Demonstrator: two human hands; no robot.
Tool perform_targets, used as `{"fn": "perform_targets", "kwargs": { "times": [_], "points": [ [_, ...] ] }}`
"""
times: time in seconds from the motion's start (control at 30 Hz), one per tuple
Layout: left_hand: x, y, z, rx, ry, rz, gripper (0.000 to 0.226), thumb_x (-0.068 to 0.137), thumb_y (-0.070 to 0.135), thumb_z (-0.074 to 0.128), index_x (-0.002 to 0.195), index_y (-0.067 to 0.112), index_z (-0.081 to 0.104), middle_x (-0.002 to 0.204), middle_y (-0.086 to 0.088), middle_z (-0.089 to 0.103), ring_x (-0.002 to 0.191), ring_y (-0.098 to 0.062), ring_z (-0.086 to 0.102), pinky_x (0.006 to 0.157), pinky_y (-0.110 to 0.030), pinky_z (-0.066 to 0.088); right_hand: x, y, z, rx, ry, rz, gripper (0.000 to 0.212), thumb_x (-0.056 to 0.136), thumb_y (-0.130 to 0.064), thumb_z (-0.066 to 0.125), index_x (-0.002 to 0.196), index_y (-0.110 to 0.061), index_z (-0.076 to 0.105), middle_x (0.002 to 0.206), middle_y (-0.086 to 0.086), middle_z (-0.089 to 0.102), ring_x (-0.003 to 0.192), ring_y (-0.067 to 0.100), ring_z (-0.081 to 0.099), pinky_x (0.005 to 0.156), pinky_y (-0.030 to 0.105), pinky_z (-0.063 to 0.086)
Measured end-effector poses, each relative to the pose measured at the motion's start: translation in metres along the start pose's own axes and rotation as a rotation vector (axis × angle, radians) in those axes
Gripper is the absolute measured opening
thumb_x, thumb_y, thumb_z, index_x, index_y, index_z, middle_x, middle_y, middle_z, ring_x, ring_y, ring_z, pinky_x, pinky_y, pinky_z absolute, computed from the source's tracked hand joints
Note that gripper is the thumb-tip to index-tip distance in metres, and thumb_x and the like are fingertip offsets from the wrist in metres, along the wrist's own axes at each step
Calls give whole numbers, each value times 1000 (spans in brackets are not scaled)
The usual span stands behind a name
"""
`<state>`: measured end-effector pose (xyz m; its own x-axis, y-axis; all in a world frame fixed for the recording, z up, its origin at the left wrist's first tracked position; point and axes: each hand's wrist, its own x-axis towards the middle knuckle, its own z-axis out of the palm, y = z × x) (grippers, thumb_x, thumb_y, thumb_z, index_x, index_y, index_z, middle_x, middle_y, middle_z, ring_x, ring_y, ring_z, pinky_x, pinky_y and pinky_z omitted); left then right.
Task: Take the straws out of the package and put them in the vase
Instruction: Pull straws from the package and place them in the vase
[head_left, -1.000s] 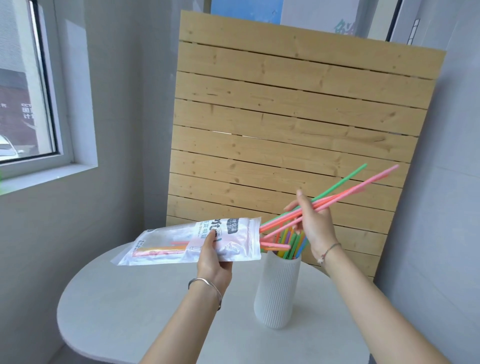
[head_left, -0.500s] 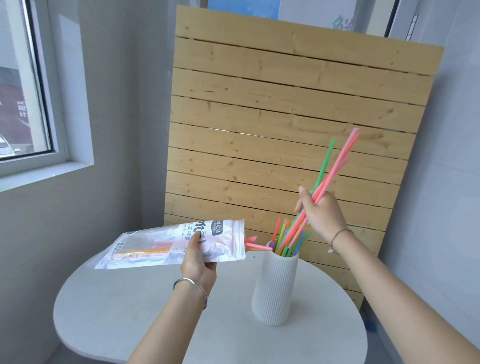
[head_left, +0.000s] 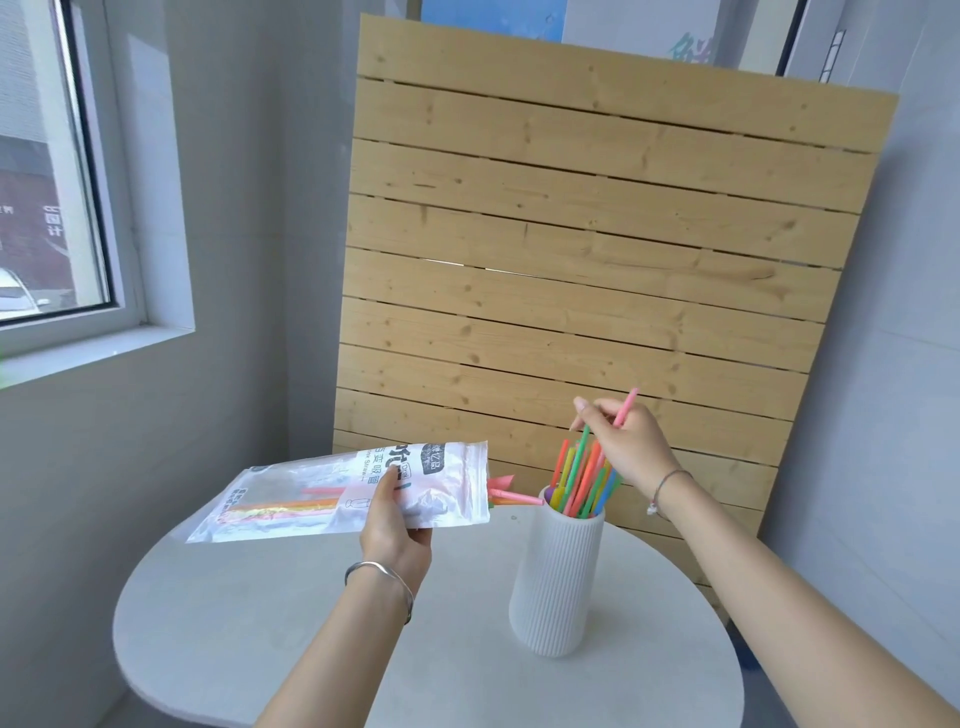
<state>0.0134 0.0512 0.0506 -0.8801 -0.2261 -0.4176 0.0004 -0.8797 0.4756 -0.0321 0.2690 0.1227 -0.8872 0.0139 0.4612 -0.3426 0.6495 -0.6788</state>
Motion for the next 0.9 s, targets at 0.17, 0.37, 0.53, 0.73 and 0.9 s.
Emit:
{"fn": "perform_targets", "kwargs": {
  "times": [0.17,0.37,0.53,0.73,0.9],
  "points": [
    [-1,-4,1,26,-3,-10,13,90,23,64,81,19,55,81,2,58,66,-13,57,51,-19,52,-9,10,7,-242,-317,-45,34,98,-28,39,90,-23,72,114,0,56,111,17,50,97,34,41],
    [-1,-5,2,23,-2,-17,13,90,23,64,80,18,56,83,2,59,66,-12,57,54,-21,52,-14,11,0,-126,-116,-162,51,82,-27,67,129,-31,47,131,-8,51,123,8,45,98,27,37],
    [-2,-4,3,22,4,-7,15,90,22,63,78,19,55,79,2,58,63,-12,56,42,-14,49,-15,4,-7,-278,-72,-335,41,94,-22,48,134,-28,45,135,-8,52,123,9,47,93,23,41],
    [-4,0,5,19,-2,-5,13,89,23,64,81,18,56,83,1,60,66,-13,59,52,-21,54,-25,8,7,-576,-371,-185,47,100,-38,26,144,-23,33,154,-4,29,144,12,20,117,29,6],
    [-4,15,11,15,-14,53,13,88,26,65,81,20,56,82,3,58,62,-12,59,56,-20,53,-50,-22,28,87,60,-247,30,97,-31,41,122,-23,54,122,-8,58,107,13,56,90,25,42]
  ]
}}
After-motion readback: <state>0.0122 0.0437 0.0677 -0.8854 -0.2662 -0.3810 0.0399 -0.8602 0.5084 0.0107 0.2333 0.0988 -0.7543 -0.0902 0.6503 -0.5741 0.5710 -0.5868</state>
